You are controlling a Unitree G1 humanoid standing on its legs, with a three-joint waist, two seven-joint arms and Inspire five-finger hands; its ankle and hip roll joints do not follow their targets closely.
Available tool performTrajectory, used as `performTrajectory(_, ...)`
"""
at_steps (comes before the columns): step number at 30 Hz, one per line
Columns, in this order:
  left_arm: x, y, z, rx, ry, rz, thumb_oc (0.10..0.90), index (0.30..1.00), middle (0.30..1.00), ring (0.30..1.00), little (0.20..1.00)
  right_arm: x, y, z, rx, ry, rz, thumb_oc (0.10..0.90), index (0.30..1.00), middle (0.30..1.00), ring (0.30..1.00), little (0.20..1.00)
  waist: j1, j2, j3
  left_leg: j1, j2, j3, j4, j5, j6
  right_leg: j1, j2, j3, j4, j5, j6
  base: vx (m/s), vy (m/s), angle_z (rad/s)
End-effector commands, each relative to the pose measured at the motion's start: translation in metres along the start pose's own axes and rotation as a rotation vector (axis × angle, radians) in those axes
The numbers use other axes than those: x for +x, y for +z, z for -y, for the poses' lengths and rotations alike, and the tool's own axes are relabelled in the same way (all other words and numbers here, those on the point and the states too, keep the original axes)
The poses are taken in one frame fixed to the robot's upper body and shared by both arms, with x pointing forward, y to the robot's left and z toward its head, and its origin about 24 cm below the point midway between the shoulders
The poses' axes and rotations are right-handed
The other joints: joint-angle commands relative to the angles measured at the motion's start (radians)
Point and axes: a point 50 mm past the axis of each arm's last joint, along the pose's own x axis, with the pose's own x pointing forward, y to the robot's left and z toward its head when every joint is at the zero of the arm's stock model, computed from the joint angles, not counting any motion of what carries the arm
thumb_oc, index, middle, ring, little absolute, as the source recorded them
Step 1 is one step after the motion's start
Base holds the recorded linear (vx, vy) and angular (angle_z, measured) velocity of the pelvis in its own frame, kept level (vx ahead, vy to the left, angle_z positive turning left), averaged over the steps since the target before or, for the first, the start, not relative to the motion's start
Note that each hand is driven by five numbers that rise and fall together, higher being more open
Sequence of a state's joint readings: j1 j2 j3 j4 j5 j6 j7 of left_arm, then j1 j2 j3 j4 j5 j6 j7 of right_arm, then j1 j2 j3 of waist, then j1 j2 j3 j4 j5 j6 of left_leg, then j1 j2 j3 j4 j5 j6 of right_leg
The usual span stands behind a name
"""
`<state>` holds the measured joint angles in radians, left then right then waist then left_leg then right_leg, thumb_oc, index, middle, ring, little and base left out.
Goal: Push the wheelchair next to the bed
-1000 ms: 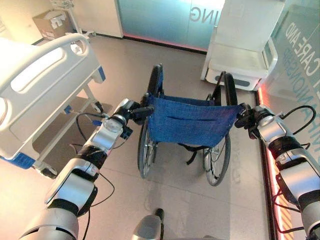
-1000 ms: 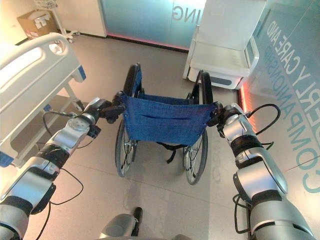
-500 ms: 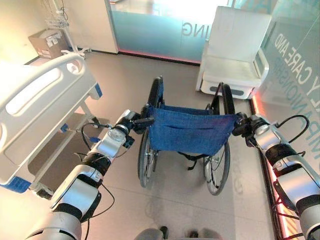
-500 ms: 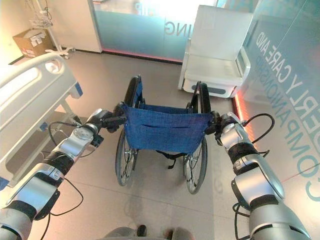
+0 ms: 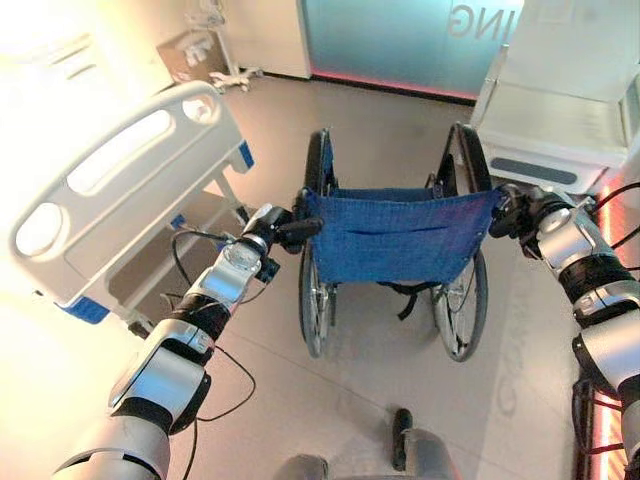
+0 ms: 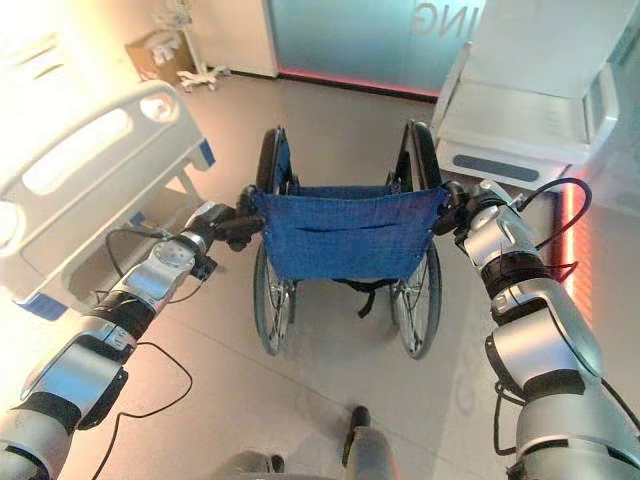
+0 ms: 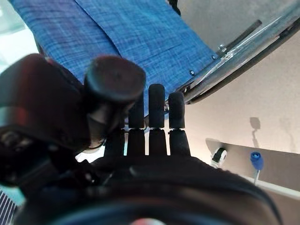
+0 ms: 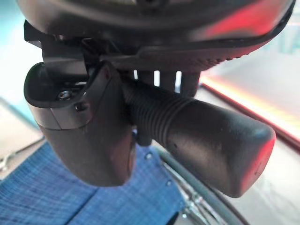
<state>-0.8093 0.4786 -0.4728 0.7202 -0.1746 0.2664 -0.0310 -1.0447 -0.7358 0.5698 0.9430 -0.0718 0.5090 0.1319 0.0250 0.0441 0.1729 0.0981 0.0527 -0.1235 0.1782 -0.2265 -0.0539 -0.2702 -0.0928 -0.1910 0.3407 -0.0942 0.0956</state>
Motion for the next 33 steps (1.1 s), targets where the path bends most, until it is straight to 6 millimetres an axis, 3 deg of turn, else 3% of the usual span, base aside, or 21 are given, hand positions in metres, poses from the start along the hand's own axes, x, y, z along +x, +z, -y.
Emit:
performTrajectory(1,-0.009,-0.061,-0.012,0.104,0.076,-0.233,0.400,0.300,0.300,0.300,0.300,-0.013,0.058,-0.039,-0.136,0.139,0.290,0.400,0.300,0.300,0.300,0.300,-0.020,-0.059,0.008,0.072,0.010,0.020,0.040,0.133,0.003,0.001,-0.049,0.001,-0.107,0.120,-0.017,0.26,-0.158,0.20)
performTrajectory(7,-0.003,-0.048,-0.009,0.113,0.066,-0.212,0.400,0.300,0.300,0.300,0.300,-0.014,0.063,-0.034,-0.158,0.130,0.302,0.400,0.300,0.300,0.300,0.300,-0.039,-0.053,-0.016,0.075,0.064,0.043,0.076,0.256,-0.026,0.038,-0.012,-0.027,-0.091,0.049,-0.069,0.32,-0.148,-0.03)
performTrajectory(9,-0.002,-0.046,-0.002,0.117,0.051,-0.204,0.400,0.300,0.300,0.300,0.300,-0.012,0.059,-0.034,-0.164,0.137,0.289,0.400,0.300,0.300,0.300,0.300,-0.055,-0.057,-0.038,0.075,0.097,0.067,0.114,0.336,-0.040,0.056,-0.005,-0.034,-0.104,0.034,-0.091,0.32,-0.090,0.11)
performTrajectory(12,0.000,-0.045,0.001,0.128,0.036,-0.196,0.400,0.300,0.300,0.300,0.300,-0.010,0.051,-0.036,-0.151,0.145,0.257,0.400,0.300,0.300,0.300,0.300,-0.045,-0.070,-0.035,-0.005,0.103,0.097,0.218,0.370,-0.034,0.118,0.006,-0.042,-0.106,-0.004,-0.120,0.38,-0.158,0.12)
performTrajectory(13,0.000,-0.043,0.004,0.141,0.026,-0.190,0.400,0.300,0.300,0.300,0.300,-0.008,0.045,-0.038,-0.135,0.154,0.227,0.400,0.300,0.300,0.300,0.300,-0.022,-0.078,-0.012,-0.113,0.072,0.109,0.242,0.346,-0.013,0.169,0.017,-0.029,-0.107,-0.020,-0.121,0.39,-0.136,0.03)
performTrajectory(15,0.000,-0.042,0.004,0.150,0.026,-0.193,0.400,0.300,0.300,0.300,0.300,-0.007,0.042,-0.045,-0.128,0.167,0.204,0.400,0.300,0.300,0.300,0.300,0.012,-0.082,0.025,-0.230,0.011,0.121,0.226,0.305,0.011,0.224,0.032,-0.002,-0.116,-0.028,-0.114,0.51,-0.092,0.11)
performTrajectory(16,0.000,-0.042,0.004,0.151,0.024,-0.196,0.400,0.300,0.300,0.300,0.300,-0.006,0.040,-0.048,-0.129,0.172,0.194,0.400,0.300,0.300,0.300,0.300,0.032,-0.077,0.051,-0.307,-0.007,0.148,0.211,0.311,0.009,0.277,0.049,0.010,-0.131,-0.040,-0.114,0.58,-0.021,0.16)
performTrajectory(19,-0.002,-0.045,0.000,0.155,0.027,-0.210,0.400,0.300,0.300,0.300,0.300,-0.007,0.041,-0.054,-0.134,0.194,0.199,0.400,0.300,0.300,0.300,0.300,0.091,-0.046,0.091,-0.459,-0.050,0.165,0.101,0.407,-0.021,0.392,0.108,0.062,-0.163,-0.068,-0.114,0.57,0.060,-0.22)
performTrajectory(21,-0.006,-0.051,-0.005,0.154,0.036,-0.229,0.400,0.300,0.300,0.300,0.300,-0.009,0.045,-0.053,-0.151,0.203,0.230,0.400,0.300,0.300,0.300,0.300,0.133,-0.030,0.096,-0.503,-0.075,0.158,-0.020,0.468,-0.034,0.462,0.141,0.128,-0.181,-0.093,-0.112,0.56,0.172,-0.92)
performTrajectory(22,-0.007,-0.052,-0.007,0.154,0.039,-0.231,0.400,0.300,0.300,0.300,0.300,-0.010,0.046,-0.052,-0.157,0.204,0.240,0.400,0.300,0.300,0.300,0.300,0.143,-0.031,0.096,-0.503,-0.083,0.161,-0.052,0.472,-0.033,0.476,0.142,0.145,-0.177,-0.103,-0.111,0.46,0.258,-1.04)
performTrajectory(25,-0.010,-0.055,-0.018,0.144,0.054,-0.240,0.400,0.300,0.300,0.300,0.300,-0.009,0.046,-0.044,-0.177,0.198,0.267,0.400,0.300,0.300,0.300,0.300,0.150,-0.032,0.074,-0.486,-0.091,0.198,-0.017,0.375,0.020,0.479,0.130,0.169,-0.125,-0.154,-0.104,0.38,0.273,-1.04)
performTrajectory(27,-0.011,-0.062,-0.023,0.154,0.042,-0.276,0.400,0.300,0.300,0.300,0.300,-0.007,0.038,-0.058,-0.168,0.236,0.271,0.400,0.300,0.300,0.300,0.300,0.169,-0.061,0.042,-0.455,-0.106,0.181,0.050,0.276,0.063,0.503,0.075,0.118,-0.096,-0.154,-0.066,0.48,0.247,-0.46)
performTrajectory(28,-0.012,-0.063,-0.023,0.156,0.040,-0.280,0.400,0.300,0.300,0.300,0.300,-0.007,0.038,-0.060,-0.171,0.245,0.273,0.400,0.300,0.300,0.300,0.300,0.173,-0.065,0.040,-0.448,-0.105,0.181,0.061,0.265,0.067,0.506,0.064,0.104,-0.092,-0.152,-0.059,0.52,0.244,-0.31)
performTrajectory(30,-0.014,-0.072,-0.022,0.174,0.035,-0.312,0.400,0.300,0.300,0.300,0.300,-0.005,0.034,-0.073,-0.163,0.277,0.282,0.400,0.300,0.300,0.300,0.300,0.196,-0.082,0.018,-0.396,-0.105,0.183,0.069,0.241,0.086,0.508,-0.006,0.031,-0.049,-0.063,-0.009,0.42,0.188,-0.20)
performTrajectory(33,-0.015,-0.077,-0.024,0.190,0.058,-0.327,0.400,0.300,0.300,0.300,0.300,-0.006,0.041,-0.083,-0.151,0.275,0.303,0.400,0.300,0.300,0.300,0.300,0.228,-0.090,-0.002,-0.382,-0.107,0.186,0.065,0.232,0.096,0.527,-0.075,-0.010,-0.021,0.030,0.012,0.30,0.184,-0.53)
